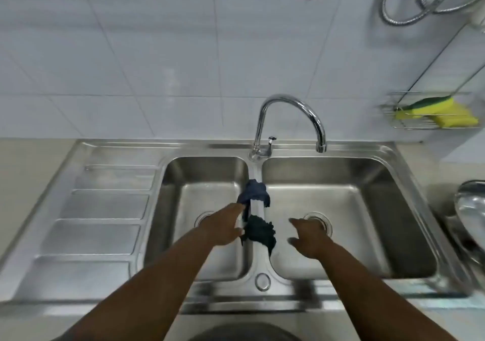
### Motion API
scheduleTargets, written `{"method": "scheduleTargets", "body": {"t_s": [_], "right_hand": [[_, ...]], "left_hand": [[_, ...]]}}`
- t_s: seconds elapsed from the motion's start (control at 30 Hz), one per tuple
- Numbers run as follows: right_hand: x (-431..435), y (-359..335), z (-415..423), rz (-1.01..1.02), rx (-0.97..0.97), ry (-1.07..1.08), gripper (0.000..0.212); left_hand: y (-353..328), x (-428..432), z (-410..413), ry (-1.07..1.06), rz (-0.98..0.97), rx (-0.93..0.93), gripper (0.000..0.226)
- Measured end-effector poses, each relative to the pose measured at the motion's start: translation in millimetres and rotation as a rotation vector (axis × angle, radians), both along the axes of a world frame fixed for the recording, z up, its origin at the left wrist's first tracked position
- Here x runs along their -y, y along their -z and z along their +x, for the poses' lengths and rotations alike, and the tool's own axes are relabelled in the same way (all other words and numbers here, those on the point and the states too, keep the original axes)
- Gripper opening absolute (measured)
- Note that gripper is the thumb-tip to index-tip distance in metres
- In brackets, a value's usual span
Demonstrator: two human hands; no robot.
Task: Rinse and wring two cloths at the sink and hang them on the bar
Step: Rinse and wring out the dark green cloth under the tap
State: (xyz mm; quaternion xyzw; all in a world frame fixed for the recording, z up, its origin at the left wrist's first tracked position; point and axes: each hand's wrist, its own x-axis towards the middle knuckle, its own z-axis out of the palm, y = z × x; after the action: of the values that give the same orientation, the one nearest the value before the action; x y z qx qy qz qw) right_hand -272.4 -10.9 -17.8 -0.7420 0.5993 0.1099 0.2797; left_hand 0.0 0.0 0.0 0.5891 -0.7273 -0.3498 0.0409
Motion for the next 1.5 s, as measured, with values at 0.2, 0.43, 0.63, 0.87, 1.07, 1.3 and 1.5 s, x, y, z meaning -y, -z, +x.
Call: {"method": "scheduleTargets", "body": {"t_s": [0.2,0.43,0.63,0.87,1.07,1.3,1.5], "right_hand": [[-23.8,19.7,48.2,0.077,0.546,0.131,0.069],[-17.6,10.5,54.6,-0.205,0.25,-0.071,0.026],[-4.4,-22.2,63.0,-0.351,0.396,-0.098,0.026],[17.7,-92.3,79.2,0.074,0.782,-0.032,0.041],[19.4,-109.0,122.9,0.154,0.826,-0.112,0.056],[9.3,-104.5,172.0,0.089,0.905,0.065,0.024],[18.8,-124.7,173.3,0.217,0.894,0.126,0.025]], "left_hand": [[35.8,-22.1,-41.0,0.077,-0.068,-0.036,0.068],[34.6,-17.0,-46.0,0.041,-0.159,0.081,0.042],[-2.0,-4.4,-28.3,-0.114,-0.145,-0.157,0.02],[-83.4,5.2,24.8,-0.153,-0.063,-0.369,0.007],[-123.0,-1.8,49.1,-0.285,-0.137,-0.469,0.012],[-134.0,-17.9,71.8,-0.624,-0.108,-0.803,0.015],[-118.9,-36.5,102.1,-0.573,-0.018,-0.704,0.059]]}}
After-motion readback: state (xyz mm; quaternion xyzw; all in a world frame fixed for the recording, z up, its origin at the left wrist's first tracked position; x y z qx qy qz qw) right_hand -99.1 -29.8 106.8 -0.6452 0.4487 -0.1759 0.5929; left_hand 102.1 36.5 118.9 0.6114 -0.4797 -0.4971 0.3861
